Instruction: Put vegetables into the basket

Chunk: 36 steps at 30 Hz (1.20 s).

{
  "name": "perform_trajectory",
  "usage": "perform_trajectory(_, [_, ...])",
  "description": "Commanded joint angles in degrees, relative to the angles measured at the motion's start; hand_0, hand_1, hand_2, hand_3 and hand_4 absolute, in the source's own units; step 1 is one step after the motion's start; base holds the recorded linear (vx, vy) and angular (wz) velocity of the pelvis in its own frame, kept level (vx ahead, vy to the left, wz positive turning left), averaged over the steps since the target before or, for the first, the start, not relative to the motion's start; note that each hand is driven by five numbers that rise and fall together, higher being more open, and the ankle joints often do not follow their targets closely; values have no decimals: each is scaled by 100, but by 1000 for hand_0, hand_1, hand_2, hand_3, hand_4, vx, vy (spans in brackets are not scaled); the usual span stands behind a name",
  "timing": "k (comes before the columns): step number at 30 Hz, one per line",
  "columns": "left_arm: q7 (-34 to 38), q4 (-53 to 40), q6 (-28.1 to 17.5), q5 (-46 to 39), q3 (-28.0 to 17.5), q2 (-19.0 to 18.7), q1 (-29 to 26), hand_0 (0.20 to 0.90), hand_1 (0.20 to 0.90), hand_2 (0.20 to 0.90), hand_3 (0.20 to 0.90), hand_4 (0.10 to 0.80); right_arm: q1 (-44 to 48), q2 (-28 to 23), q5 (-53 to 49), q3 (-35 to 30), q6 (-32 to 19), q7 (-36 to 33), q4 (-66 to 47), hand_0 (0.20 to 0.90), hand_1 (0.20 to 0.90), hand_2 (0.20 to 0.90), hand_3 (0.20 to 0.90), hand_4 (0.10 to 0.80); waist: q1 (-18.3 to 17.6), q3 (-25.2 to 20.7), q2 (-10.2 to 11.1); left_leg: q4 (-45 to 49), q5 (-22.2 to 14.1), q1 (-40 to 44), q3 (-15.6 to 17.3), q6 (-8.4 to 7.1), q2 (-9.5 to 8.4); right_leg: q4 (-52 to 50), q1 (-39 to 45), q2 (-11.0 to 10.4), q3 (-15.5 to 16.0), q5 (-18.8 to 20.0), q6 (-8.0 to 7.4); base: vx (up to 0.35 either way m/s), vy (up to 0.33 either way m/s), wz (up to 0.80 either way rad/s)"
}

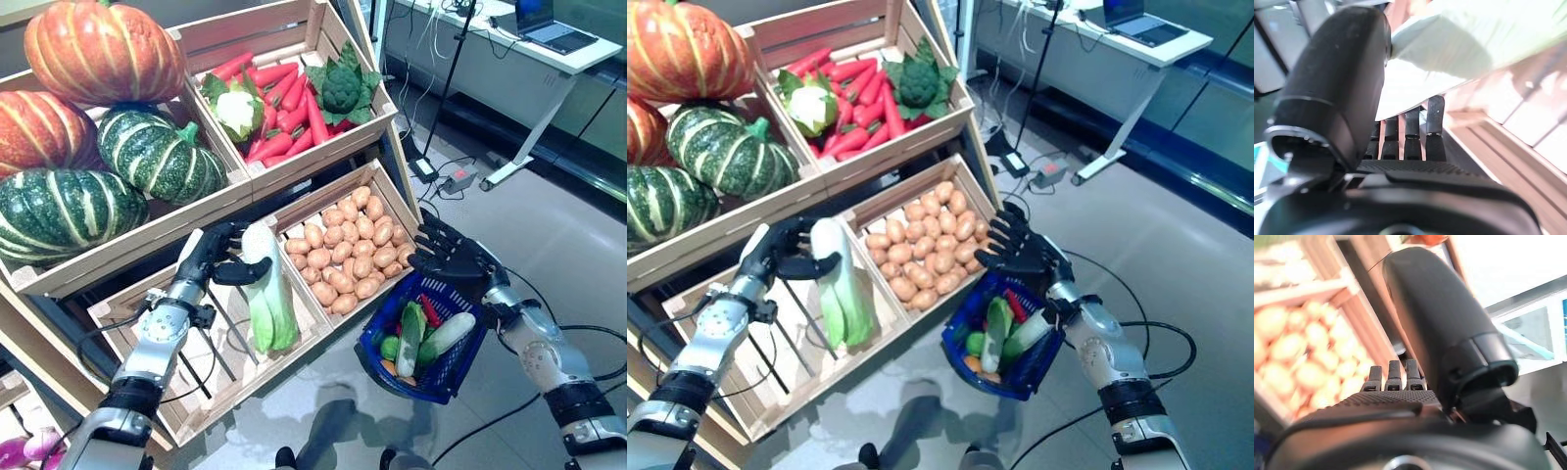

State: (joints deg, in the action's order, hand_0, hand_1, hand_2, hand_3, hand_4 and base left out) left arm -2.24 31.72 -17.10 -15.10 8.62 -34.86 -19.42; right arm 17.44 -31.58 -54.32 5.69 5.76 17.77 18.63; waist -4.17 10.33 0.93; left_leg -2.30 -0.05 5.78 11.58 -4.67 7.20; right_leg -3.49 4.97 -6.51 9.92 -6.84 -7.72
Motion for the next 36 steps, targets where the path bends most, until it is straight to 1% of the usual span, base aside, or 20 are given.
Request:
perform_trajectory(1, [51,-669,-911,-480,-469,37,-144,300,300,300,300,400,110,113,-500,-427,-1,490,-500,900,900,900,900,800,-38,-845,18,-214,-82,-63,21,252,-345,408,-126,275,-21,525,316,37,25,-9])
perform_trajectory(4, [-86,-953,-949,-503,-416,103,-143,300,300,300,300,400,112,95,-469,-431,135,545,-612,900,900,900,900,800,-52,-896,58,-240,-99,-13,64,277,-353,490,-101,302,-68,569,314,32,6,-8])
perform_trajectory(6, [-160,-1225,-896,-526,-335,119,-187,300,300,300,300,400,253,58,-469,-381,343,596,-622,900,900,900,900,800,-41,-924,78,-237,-112,9,93,286,-359,525,-82,310,-90,594,313,26,-5,-5])
perform_trajectory(7, [-165,-1243,-889,-529,-330,118,-193,300,300,300,300,400,266,55,-470,-375,357,599,-620,900,900,900,900,800,-39,-923,79,-237,-114,12,96,287,-360,528,-79,311,-93,596,313,22,-19,-6])
perform_trajectory(11, [-427,-1717,-721,-682,-47,71,-469,300,300,300,300,400,646,-15,-512,-69,771,646,-565,900,900,900,900,800,-20,-966,106,-245,-130,51,98,303,-359,538,-58,335,-136,612,316,17,-32,-8])
perform_trajectory(16, [-538,-2074,-668,-842,170,8,-699,300,300,300,300,400,989,-170,-399,230,1163,804,-269,900,900,900,900,800,7,-1015,117,-255,-140,102,95,306,-356,594,6,352,-144,628,324,16,-41,-6])
perform_trajectory(18, [-485,-2194,-672,-789,251,-43,-768,300,300,300,300,400,1061,-194,-466,337,1190,805,-235,900,900,900,900,800,20,-1024,116,-263,-136,109,81,304,-354,603,18,353,-140,634,323,0,-38,-1])
perform_trajectory(23, [-544,-2357,-570,-988,361,-91,-880,300,300,300,300,400,1141,-137,-328,467,1249,884,-265,900,900,900,900,800,27,-1038,107,-270,-122,117,57,305,-353,629,44,357,-138,653,328,-3,-26,1])
perform_trajectory(30, [-693,-2600,-465,-1256,466,24,-904,300,300,300,300,400,1238,53,-250,719,1378,937,-251,900,900,900,900,800,57,-1042,88,-270,-117,138,30,299,-345,664,84,344,-113,670,325,-4,-1,0])
perform_trajectory(36, [-821,-2718,-428,-1471,681,221,-1031,300,300,300,300,400,1477,267,-252,1043,1485,924,-76,900,900,900,900,800,107,-1050,81,-270,-127,137,-11,297,-348,688,116,328,-72,666,327,-13,3,1])
